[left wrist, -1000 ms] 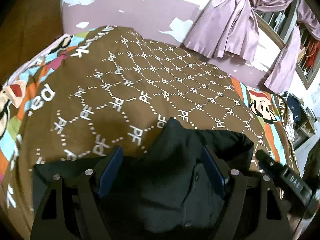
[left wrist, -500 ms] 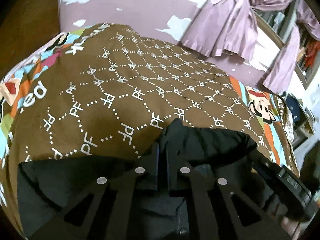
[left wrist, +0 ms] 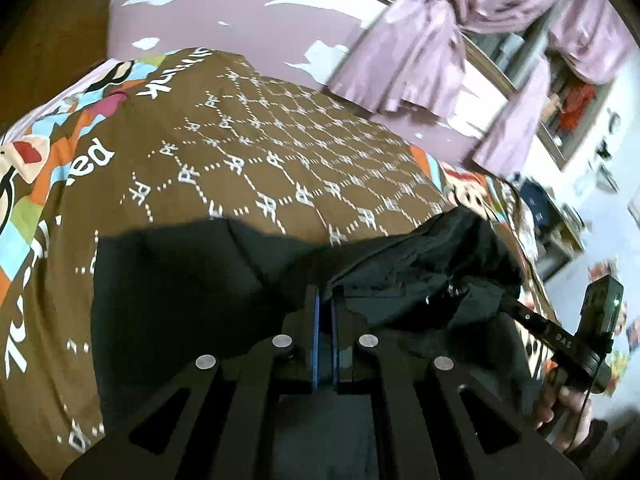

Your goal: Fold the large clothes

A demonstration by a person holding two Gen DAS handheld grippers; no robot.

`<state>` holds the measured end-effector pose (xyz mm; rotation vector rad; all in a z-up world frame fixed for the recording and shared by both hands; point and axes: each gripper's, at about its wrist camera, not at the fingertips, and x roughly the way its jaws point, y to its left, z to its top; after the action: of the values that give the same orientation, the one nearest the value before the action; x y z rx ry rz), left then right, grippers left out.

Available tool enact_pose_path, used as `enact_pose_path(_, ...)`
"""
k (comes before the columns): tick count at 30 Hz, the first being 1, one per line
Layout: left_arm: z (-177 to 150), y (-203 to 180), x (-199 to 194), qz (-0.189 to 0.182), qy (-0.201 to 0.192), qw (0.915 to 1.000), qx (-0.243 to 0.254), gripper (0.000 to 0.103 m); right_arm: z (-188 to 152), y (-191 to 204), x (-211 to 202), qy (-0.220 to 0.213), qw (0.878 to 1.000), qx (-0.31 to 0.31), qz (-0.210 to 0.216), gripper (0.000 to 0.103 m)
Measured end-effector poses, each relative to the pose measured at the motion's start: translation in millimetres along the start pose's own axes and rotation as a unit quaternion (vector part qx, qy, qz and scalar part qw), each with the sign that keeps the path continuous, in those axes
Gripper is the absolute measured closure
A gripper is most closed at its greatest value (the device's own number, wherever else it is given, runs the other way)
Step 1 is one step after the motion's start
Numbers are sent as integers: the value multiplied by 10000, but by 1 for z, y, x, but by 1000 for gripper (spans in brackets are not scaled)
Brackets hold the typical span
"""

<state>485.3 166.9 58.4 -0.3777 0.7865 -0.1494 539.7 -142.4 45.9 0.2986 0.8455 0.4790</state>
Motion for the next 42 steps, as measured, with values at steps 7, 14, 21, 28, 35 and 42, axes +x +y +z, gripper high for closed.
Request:
enact_pose_path(7, -36, 20, 25, -49, 347, 9991, -256, 101, -21, -4, 48, 450, 9977, -325, -377, 100)
enact_pose_path(14, -50, 34, 53, -113, 211, 9989, -407, 100, -24, -11, 61, 555, 9969, -335, -445, 100)
enact_pose_path(21, -54, 39, 50, -177, 90, 9992, -360, 100, -30, -16, 41, 83, 9998, -200, -16, 98)
enact_pose_path(28, -64, 42, 43, -312, -195, 9989, -304, 101, -30, -20, 25, -227, 9994, -56, 263, 97)
enact_pose_path(35, -65, 40, 39, -242, -198, 9993, -207, 100, -29, -23, -15, -1054, 9938, 133, 330, 96)
enact_pose_path(42, -62, 21, 38, 267, -6, 9992, 306, 99, 33, 9, 7, -568, 9969, -291, 457, 96)
